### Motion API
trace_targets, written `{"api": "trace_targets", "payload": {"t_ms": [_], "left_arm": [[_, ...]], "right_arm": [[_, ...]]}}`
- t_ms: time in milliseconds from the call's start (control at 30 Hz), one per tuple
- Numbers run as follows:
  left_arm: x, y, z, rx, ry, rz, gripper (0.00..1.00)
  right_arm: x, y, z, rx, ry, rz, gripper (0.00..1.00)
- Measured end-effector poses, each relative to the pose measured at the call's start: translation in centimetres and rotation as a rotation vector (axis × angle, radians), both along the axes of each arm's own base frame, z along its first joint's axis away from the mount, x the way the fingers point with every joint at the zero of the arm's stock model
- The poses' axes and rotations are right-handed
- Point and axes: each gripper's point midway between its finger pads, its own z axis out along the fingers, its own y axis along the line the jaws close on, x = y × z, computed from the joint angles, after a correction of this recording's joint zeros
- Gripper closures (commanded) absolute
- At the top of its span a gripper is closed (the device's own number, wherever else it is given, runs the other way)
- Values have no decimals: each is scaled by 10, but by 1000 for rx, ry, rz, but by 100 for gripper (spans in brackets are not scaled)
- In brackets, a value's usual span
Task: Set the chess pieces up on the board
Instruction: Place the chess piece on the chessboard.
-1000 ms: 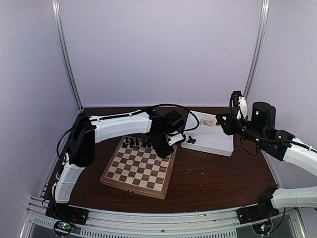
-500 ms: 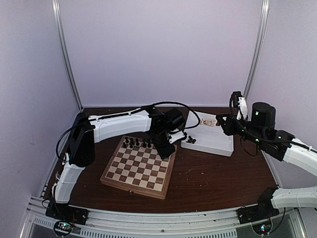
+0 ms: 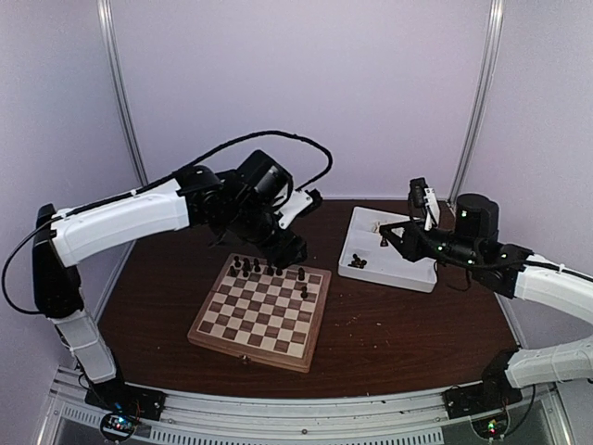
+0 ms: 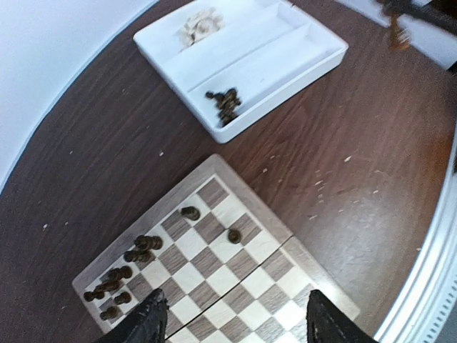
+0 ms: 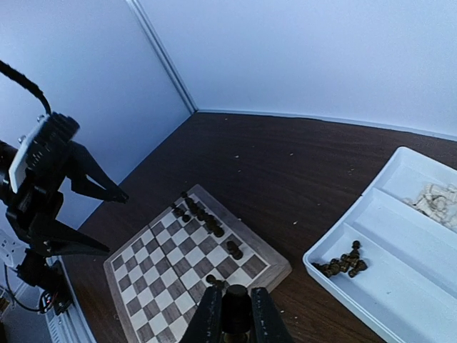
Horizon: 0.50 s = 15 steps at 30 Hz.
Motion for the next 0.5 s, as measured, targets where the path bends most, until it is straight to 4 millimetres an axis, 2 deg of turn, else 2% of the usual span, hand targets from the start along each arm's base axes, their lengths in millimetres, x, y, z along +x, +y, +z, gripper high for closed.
{"api": "trace_targets", "payload": {"t_ms": [100,233,367,500], "left_arm": [[-22,-6,20,-181,35,-57,32],[-46,-20,28,-365,100,-140,33],[-55,-36,34,-481,138,-196,37],[-59,-49,53,-592,132,-247,44]], "right_arm": [[-4,20,-1,52,17,95,89],[-13,43,11,133,4,183,89],[-27,62,31,218,-21,258,89],[-41,77,49,283,-45,318,89]]}}
